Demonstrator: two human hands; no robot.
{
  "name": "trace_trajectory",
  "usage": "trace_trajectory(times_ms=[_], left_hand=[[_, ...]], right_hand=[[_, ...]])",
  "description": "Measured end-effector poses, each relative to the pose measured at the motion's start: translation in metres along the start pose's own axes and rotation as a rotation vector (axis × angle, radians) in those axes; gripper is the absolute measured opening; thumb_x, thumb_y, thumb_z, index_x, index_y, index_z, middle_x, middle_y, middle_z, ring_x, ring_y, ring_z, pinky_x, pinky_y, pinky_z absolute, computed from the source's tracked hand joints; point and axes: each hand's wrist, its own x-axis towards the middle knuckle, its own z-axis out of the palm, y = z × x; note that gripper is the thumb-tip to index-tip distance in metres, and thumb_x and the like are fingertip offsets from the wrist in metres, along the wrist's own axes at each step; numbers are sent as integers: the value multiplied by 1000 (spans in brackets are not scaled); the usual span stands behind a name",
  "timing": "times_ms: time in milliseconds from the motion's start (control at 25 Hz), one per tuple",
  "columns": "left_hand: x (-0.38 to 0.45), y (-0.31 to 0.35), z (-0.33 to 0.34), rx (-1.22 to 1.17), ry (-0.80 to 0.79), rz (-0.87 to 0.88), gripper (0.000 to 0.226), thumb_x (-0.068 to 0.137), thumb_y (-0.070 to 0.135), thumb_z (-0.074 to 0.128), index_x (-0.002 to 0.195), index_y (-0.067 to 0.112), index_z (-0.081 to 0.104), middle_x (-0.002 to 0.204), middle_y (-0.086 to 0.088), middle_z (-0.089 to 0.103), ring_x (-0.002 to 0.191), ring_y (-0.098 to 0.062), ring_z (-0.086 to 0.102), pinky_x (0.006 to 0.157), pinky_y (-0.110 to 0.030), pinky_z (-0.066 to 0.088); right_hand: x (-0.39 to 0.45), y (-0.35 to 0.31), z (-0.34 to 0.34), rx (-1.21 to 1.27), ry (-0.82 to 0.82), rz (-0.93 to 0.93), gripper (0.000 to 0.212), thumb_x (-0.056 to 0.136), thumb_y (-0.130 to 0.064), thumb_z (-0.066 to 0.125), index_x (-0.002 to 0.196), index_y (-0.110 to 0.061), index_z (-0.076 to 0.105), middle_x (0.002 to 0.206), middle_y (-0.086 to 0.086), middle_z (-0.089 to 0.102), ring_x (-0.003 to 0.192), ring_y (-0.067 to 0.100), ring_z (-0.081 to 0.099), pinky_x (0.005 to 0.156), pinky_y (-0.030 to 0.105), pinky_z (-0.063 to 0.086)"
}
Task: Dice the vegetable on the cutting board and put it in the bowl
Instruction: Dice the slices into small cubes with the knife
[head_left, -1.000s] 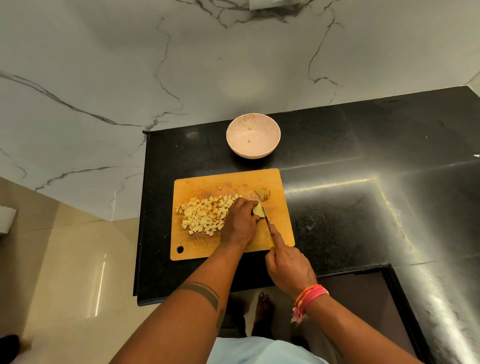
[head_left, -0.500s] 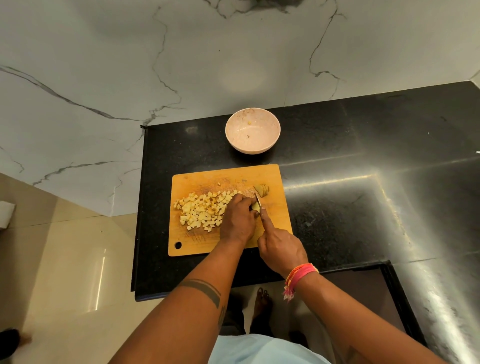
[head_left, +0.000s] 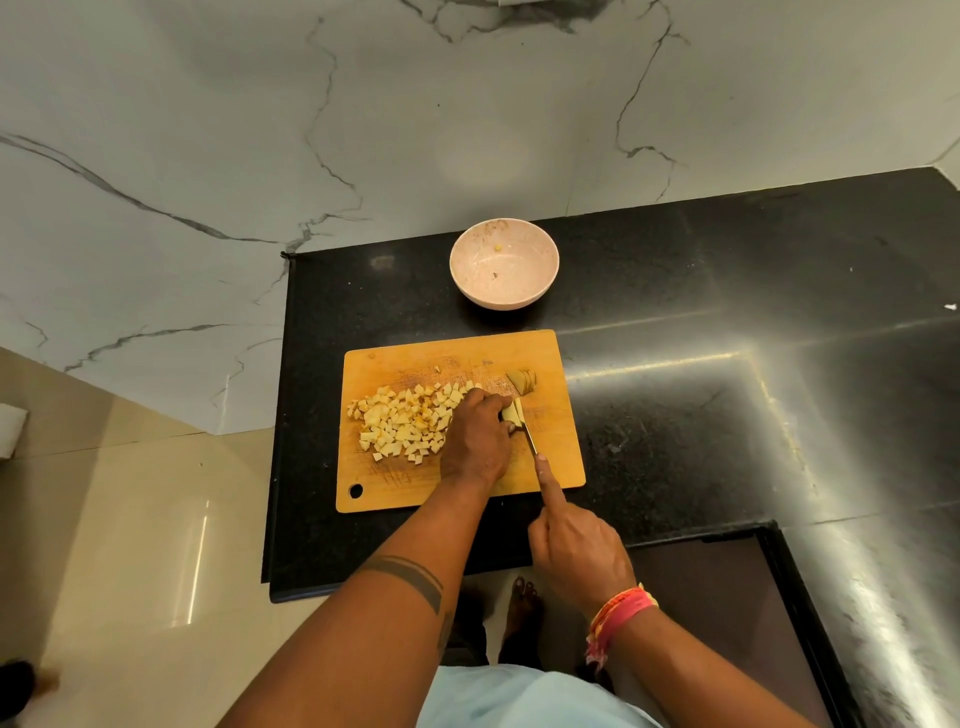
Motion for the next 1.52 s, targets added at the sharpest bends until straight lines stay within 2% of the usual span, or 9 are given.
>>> trace_trajectory(times_ms=[240, 400, 600, 880, 1040, 1240, 1440, 1520], left_hand=[[-4, -1, -1, -18, 39, -11, 24, 95, 15, 66, 119, 18, 70, 114, 4, 59, 103, -18, 61, 89, -35, 54], [-3, 1, -2, -7, 43, -35, 23, 96, 15, 64, 118, 17, 70, 116, 2, 59, 103, -19, 59, 88, -35, 54], [-3, 2, -2, -31, 34, -40, 26, 95, 13, 67, 120, 16, 70, 118, 2, 61, 105, -18, 61, 91, -35, 54], [-5, -3, -4, -67, 45, -42, 21, 95, 15, 67, 116, 18, 70, 116, 4, 58, 101, -14, 61, 87, -30, 54], [-6, -3, -4, -48, 54, -75, 20, 96, 18, 66, 116, 19, 69, 114, 5, 56, 99, -16, 61, 85, -34, 56], [-3, 2, -3, -39, 67, -107, 18, 97, 16, 65, 113, 18, 70, 115, 3, 56, 99, -18, 60, 84, -33, 55], [-4, 6, -1, -53, 81, -137, 14, 96, 18, 65, 109, 19, 69, 114, 3, 55, 99, -20, 60, 83, -39, 57], [-5, 6, 0, -39, 90, -133, 15, 97, 18, 64, 111, 19, 69, 116, 2, 55, 101, -20, 60, 84, -38, 57]], right_hand=[[34, -15, -11, -38, 30, -34, 72, 101, -30, 36, 161, -33, -3, 67, -3, 50, 56, 21, 52, 54, 37, 43], [49, -20, -14, -67, -7, -47, 71, 101, -30, 35, 162, -33, -2, 72, 3, 53, 59, 25, 53, 58, 40, 48], [21, -7, -4, -79, -37, -49, 76, 100, -30, 36, 161, -31, -9, 69, 1, 56, 53, 21, 50, 52, 36, 41], [13, -5, -7, -3, 19, -51, 73, 101, -31, 36, 160, -35, -8, 65, -4, 54, 55, 16, 54, 56, 39, 48], [33, -15, -12, -44, 11, -54, 72, 101, -31, 35, 161, -35, -4, 65, -2, 51, 53, 18, 51, 53, 37, 45], [43, -17, -12, -87, -31, -64, 72, 101, -30, 35, 161, -32, -4, 71, 3, 55, 58, 24, 55, 57, 39, 48], [18, -13, -6, -54, -41, -53, 76, 100, -30, 36, 160, -33, -10, 67, -2, 53, 53, 20, 51, 52, 35, 39], [14, -8, -6, -40, -42, -54, 76, 100, -30, 36, 160, -33, -9, 68, -2, 56, 55, 20, 53, 53, 37, 43]])
